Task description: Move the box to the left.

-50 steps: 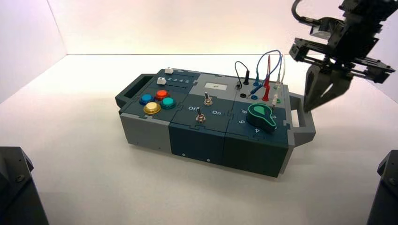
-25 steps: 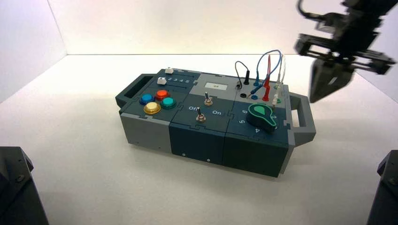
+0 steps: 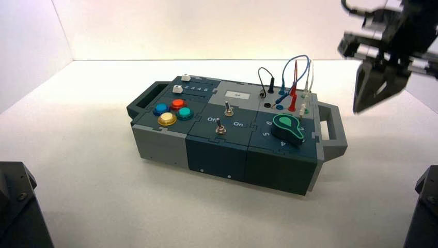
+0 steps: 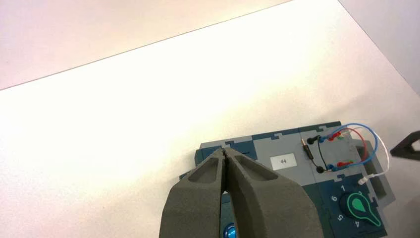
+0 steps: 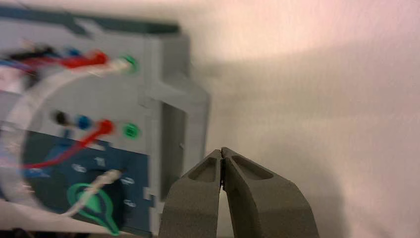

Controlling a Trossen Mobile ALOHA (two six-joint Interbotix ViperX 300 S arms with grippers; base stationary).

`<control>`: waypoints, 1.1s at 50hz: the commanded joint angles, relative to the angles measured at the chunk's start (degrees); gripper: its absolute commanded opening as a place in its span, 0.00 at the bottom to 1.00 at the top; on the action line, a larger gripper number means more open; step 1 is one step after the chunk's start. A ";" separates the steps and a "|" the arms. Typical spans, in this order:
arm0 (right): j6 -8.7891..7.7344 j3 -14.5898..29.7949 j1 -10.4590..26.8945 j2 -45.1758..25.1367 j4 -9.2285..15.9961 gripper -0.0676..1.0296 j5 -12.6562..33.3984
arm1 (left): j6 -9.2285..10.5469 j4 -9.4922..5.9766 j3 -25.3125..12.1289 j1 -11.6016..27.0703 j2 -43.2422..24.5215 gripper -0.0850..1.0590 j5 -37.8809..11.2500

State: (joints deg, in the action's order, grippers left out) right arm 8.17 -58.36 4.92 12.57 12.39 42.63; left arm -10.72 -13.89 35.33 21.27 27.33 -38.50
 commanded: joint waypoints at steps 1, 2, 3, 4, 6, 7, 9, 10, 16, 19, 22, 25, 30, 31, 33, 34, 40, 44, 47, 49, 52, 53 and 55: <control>0.62 -0.18 -0.18 -1.41 0.18 0.04 -1.58 | -0.44 0.09 -0.97 0.09 0.88 0.05 0.62; 0.62 -0.26 -0.18 -1.67 0.18 0.04 -1.85 | -0.53 0.09 -0.97 0.09 0.79 0.05 0.62; 0.62 -0.26 -0.18 -2.11 0.26 0.04 -2.02 | -0.53 0.09 -0.97 0.09 0.88 0.05 0.62; 0.62 -0.26 -0.09 -2.64 0.26 0.04 -2.37 | -0.53 0.09 -1.14 0.09 0.88 0.05 0.62; 0.62 -0.18 0.09 -3.34 0.26 0.04 -2.72 | -0.62 0.09 -1.32 0.09 0.79 0.05 0.70; 0.62 -0.09 0.09 -3.87 0.26 0.04 -3.08 | -0.62 0.09 -1.32 0.09 0.79 0.05 0.70; 0.62 0.18 0.35 -4.66 0.26 0.04 -3.52 | -0.70 0.09 -1.49 0.09 0.79 0.05 0.70; 0.62 0.26 0.44 -5.10 0.35 0.04 -3.96 | -0.70 0.18 -1.58 0.09 0.79 0.05 0.79; 0.44 1.41 1.23 -7.91 1.05 0.04 -5.54 | -0.97 0.18 -1.93 0.09 0.79 0.05 0.79; 0.44 1.93 2.29 -9.05 1.32 0.04 -6.42 | -1.05 0.18 -2.11 0.09 0.79 0.05 0.79; 0.44 2.64 3.43 -10.20 2.02 0.04 -7.12 | -1.14 0.18 -2.20 0.00 0.79 0.05 0.79; 0.44 3.87 5.10 -11.34 2.81 0.04 -7.82 | -1.23 0.18 -2.37 -0.09 0.62 0.05 0.79; 0.44 6.06 7.29 -13.01 3.52 0.04 -8.09 | -1.23 0.18 -2.46 -0.35 0.70 0.05 0.79; 0.44 6.33 7.47 -13.18 3.52 0.04 -8.09 | -1.23 0.18 -2.46 -0.44 0.79 0.05 0.79; 0.44 7.29 8.17 -13.97 3.69 0.04 -8.09 | -1.23 0.18 -2.46 -0.44 0.79 0.05 0.79; 0.44 7.65 8.44 -14.24 3.69 0.04 -8.09 | -1.23 0.18 -2.46 -0.44 0.79 0.05 0.79; 0.53 9.49 10.02 -15.82 4.22 0.04 -8.09 | -1.23 0.18 -2.46 -0.44 0.79 0.05 0.62; 0.53 10.81 11.69 -16.87 5.01 0.04 -8.09 | -1.23 0.18 -2.37 -0.53 0.88 0.05 0.62; 0.44 11.78 13.18 -17.75 5.71 0.04 -7.82 | -1.23 0.18 -2.37 -0.70 0.88 0.05 0.62; 0.44 12.66 14.33 -18.46 6.15 0.04 -7.65 | -1.23 0.18 -2.37 -0.70 0.88 0.05 0.62; 0.53 13.62 15.91 -19.42 6.59 0.04 -7.47 | -1.23 0.18 -2.20 -0.79 0.88 0.05 0.62; 0.53 13.97 16.52 -19.78 6.68 0.04 -7.38 | -1.23 0.18 -2.20 -0.79 0.88 0.05 0.53; 0.53 14.68 17.49 -20.30 6.86 0.04 -7.21 | -1.32 0.26 -2.11 -0.88 0.88 0.05 0.53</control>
State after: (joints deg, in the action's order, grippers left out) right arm 8.35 -46.05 18.46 -7.73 17.84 35.24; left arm -11.69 -13.71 34.54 20.83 27.42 -38.23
